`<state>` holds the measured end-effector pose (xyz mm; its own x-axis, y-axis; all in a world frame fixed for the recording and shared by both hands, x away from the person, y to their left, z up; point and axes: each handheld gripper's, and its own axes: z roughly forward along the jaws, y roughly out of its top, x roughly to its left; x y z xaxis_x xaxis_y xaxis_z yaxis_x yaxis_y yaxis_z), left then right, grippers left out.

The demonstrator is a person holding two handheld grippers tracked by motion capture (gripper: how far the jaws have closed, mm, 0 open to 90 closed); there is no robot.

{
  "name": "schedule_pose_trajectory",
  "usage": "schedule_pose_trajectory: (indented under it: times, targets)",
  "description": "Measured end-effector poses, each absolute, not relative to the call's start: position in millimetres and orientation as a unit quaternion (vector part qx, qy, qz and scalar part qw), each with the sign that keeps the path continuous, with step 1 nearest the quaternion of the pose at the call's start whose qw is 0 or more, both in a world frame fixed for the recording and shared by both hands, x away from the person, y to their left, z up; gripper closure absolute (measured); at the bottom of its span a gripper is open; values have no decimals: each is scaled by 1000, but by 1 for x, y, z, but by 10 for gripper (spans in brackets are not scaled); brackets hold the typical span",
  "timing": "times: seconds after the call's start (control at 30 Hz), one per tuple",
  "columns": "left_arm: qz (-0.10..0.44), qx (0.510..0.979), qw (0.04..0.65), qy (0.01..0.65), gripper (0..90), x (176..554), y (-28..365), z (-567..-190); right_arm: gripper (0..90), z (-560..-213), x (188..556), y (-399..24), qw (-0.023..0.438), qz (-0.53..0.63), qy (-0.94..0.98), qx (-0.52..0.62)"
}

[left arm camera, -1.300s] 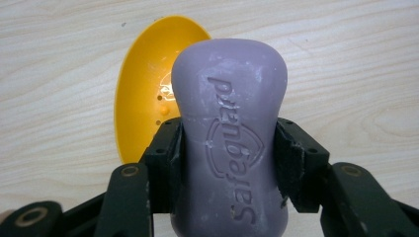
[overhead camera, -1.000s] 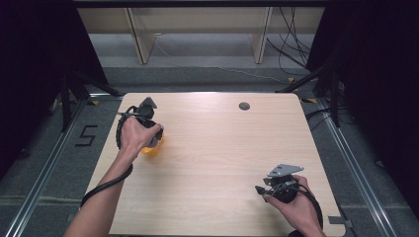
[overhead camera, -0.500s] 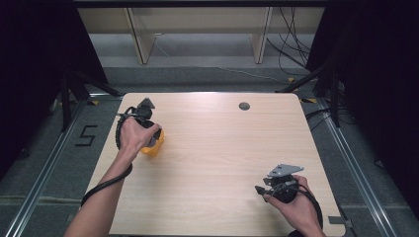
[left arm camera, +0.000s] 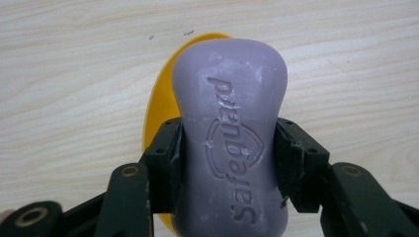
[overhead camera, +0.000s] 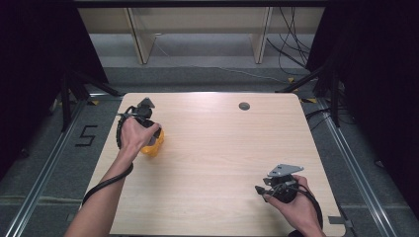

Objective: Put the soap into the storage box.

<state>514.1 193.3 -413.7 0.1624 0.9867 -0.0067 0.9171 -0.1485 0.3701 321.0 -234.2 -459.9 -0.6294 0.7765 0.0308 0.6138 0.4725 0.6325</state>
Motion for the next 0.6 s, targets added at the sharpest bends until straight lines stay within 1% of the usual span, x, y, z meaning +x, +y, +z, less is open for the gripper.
schedule_pose_trajectory:
  times: [0.6]
  targets:
    - [126,745,150,638,488,519,196,-424,563,-460,321,-234,131,310,848,410]
